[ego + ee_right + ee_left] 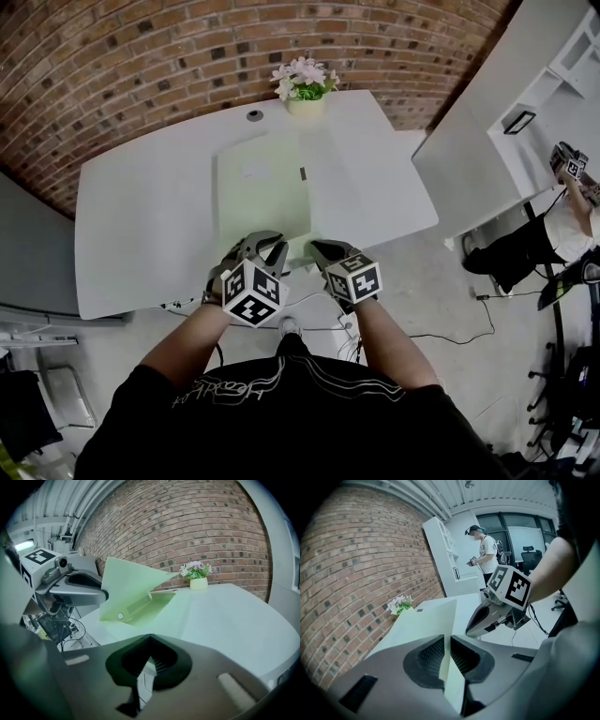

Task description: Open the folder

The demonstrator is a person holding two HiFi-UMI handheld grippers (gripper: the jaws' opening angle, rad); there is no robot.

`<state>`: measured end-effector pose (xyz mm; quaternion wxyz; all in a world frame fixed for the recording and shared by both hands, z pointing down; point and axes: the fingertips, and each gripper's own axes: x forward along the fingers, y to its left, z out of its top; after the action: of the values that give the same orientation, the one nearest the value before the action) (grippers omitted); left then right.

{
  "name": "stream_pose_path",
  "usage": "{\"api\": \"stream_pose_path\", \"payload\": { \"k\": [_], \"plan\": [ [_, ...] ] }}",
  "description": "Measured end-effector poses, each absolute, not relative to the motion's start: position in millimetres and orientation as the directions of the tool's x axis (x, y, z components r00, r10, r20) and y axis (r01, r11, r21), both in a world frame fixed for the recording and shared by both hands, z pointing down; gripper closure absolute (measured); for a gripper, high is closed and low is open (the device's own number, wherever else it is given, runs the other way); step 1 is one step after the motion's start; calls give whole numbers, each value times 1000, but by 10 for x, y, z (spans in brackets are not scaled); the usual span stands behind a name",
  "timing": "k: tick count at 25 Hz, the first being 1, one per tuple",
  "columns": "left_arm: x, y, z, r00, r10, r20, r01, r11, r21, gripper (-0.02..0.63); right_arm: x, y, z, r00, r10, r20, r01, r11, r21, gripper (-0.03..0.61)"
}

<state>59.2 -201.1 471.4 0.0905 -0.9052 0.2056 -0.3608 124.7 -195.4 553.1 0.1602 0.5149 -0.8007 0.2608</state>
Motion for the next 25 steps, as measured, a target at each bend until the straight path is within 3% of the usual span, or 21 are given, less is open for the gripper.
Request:
{"api": "stream_pose_path", "payload": {
  "k": [6,25],
  "plan": [
    [481,-2050,4578,626,-520,581,-335,-852,-402,583,1266,-1975,5518,-405,-733,546,-914,340,-221,577],
    [-267,-2193,4148,523,-704,479,-589,-706,-394,583,1352,-1969,5565,-382,-716,584,-922,340,-186,577]
  ]
}}
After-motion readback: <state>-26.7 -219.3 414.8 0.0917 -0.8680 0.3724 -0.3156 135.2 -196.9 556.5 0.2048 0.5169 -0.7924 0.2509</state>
